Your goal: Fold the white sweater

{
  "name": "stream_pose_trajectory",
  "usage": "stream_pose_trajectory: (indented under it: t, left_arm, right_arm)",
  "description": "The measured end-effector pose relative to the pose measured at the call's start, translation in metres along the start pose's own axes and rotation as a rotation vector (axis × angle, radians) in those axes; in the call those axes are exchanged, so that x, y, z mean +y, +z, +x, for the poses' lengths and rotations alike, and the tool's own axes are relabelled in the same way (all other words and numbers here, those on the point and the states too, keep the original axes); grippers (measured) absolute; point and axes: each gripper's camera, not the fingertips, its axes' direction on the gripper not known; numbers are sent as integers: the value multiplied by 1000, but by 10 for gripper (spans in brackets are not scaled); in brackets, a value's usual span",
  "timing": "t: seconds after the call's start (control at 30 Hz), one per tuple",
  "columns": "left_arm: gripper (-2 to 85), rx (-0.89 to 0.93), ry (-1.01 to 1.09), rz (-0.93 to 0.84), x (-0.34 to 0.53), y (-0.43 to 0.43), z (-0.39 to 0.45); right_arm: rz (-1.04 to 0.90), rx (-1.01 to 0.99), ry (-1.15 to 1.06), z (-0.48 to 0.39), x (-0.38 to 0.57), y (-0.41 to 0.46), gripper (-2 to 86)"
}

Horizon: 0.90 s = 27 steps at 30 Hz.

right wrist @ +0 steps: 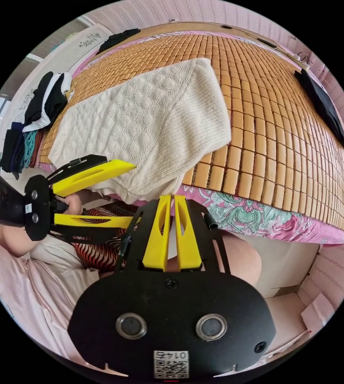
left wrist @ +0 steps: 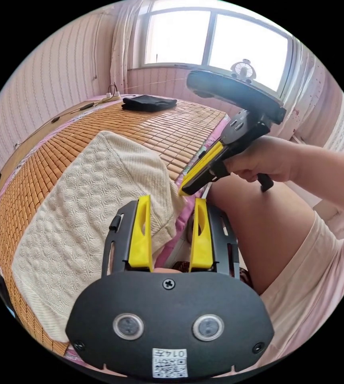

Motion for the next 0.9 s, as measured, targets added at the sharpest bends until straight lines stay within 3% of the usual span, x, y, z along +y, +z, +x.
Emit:
stream_pose_trajectory:
  t: [0.2, 0.3, 0.4, 0.5, 0.57, 0.7, 0.8, 0.87, 0.9]
  left_arm:
    - [129, -22, 16, -54, -20, 42, -2]
    - [47, -142, -34, -51, -30, 47, -12]
    - [17, -90, -87, -43, -34, 45, -35]
    - [7, -101, -118, 8, -31, 36, -51]
    - [4, -103, -137, 40, -31, 24, -62]
    - [2, -88, -182, 69, -29, 7, -78]
    - [0, -39, -195, 63, -30, 4, -86]
    - [-1, -53, -155, 64, -36, 11, -83]
    - [-2, -59, -153, 74, -38, 13, -83]
  right_arm:
    - [138, -264, 12, 58, 55, -30, 7]
    - [211, -371, 6, 83, 81, -47, 8]
    - [349, -403, 120, 120, 111, -60, 21]
    - [452, -417, 239, 158, 142, -52, 138]
    - [483, -592, 298, 175, 158, -35, 201]
    - [550, -830, 401, 191, 175, -1, 231]
    - [603, -957, 469, 201, 180, 21, 175]
    - [573, -1062, 590, 216, 189, 39, 45]
    - [593, -1075, 594, 219, 192, 39, 40]
